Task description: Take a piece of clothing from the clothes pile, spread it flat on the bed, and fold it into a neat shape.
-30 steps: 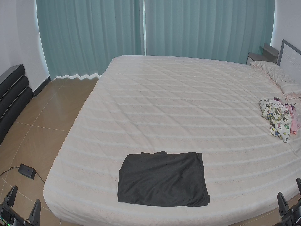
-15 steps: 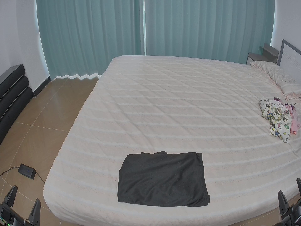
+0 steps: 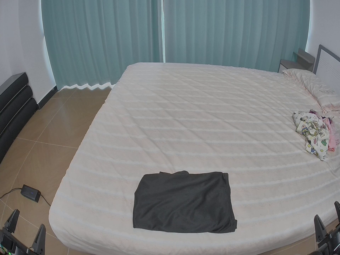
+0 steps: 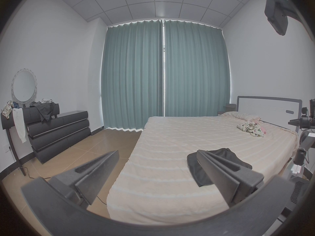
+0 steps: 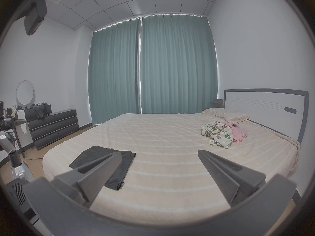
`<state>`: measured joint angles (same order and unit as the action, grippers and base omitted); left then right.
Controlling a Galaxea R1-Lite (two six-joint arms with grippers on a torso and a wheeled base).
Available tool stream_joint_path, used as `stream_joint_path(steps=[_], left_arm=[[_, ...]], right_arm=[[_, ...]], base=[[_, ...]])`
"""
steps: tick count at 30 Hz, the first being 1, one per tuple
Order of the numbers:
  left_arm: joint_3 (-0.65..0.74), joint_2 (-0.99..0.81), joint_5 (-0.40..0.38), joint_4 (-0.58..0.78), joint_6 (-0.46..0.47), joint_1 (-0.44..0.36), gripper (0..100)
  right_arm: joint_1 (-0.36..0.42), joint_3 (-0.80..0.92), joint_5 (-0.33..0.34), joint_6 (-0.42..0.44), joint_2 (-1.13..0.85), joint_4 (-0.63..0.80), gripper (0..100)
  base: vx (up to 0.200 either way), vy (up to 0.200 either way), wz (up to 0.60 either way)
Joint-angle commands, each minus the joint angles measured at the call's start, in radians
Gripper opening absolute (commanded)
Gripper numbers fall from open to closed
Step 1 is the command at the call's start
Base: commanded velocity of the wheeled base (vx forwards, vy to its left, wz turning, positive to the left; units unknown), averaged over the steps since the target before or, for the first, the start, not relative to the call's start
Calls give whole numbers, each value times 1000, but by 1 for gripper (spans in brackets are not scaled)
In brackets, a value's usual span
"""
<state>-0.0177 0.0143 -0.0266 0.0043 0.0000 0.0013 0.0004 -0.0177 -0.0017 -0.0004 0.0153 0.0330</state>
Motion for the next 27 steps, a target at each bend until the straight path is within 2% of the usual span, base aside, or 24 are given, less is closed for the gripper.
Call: stream_joint_path(steps=[1, 27], left_arm=[[15, -8, -4, -1, 0, 0, 100], [15, -8, -4, -1, -2, 0, 100]], right_arm=[[0, 5, 0, 2, -14, 1, 100], [0, 5, 2, 3, -14, 1, 100]], base=[[0, 0, 0], [0, 0, 0]])
